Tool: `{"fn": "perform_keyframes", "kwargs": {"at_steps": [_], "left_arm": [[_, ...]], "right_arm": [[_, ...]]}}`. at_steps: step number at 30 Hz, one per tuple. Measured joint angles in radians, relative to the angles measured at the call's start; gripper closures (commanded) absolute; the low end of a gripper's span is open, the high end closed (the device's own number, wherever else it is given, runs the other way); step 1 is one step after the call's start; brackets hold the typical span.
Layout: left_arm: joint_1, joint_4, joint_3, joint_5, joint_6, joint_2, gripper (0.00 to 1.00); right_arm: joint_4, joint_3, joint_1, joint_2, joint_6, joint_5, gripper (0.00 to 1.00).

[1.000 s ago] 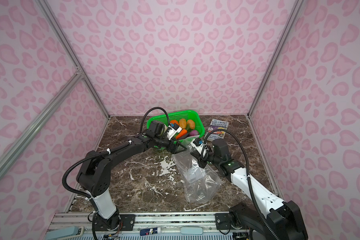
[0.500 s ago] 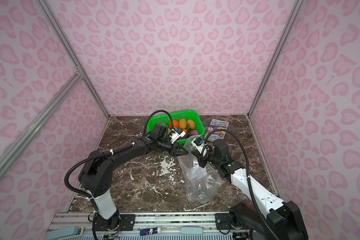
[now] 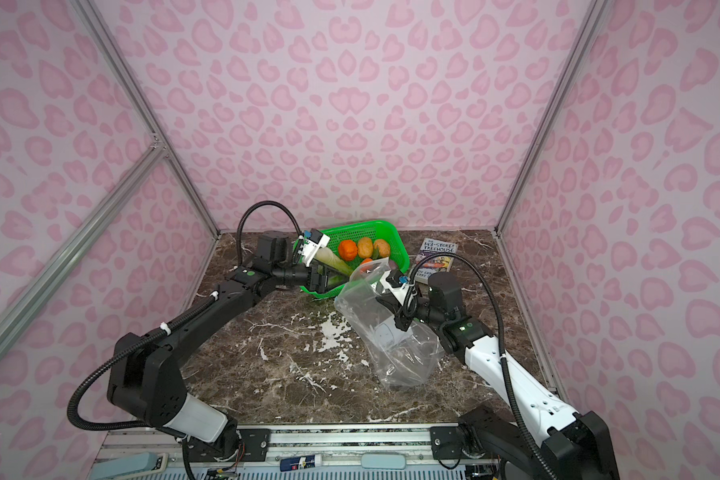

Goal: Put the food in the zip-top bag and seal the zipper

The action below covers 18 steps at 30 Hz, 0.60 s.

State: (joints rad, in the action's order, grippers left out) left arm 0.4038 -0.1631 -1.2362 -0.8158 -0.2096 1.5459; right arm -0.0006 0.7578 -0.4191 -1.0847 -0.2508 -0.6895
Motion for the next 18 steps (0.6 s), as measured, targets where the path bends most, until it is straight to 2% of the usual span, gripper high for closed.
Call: {"fn": "perform_keyframes", "kwargs": {"at_steps": [4, 11, 18], "left_arm": [[-0.029, 0.0, -0.002, -0.008, 0.001, 0.01, 0.02], [-0.047, 0.0, -0.027, -0.005, 0.006, 0.081, 0.02], [-0.069, -0.001, -0.064, 0.009, 0.027, 0.159, 0.01]], "right_arm": [[0.034, 0.011, -0.003, -0.062, -0.005, -0.036, 1.0], [0.043, 0.127, -0.003, -0.285, -0.072, -0.048, 1.0], [0.033, 0.188, 0.002, -0.38, -0.136, -0.003, 1.0]]}}
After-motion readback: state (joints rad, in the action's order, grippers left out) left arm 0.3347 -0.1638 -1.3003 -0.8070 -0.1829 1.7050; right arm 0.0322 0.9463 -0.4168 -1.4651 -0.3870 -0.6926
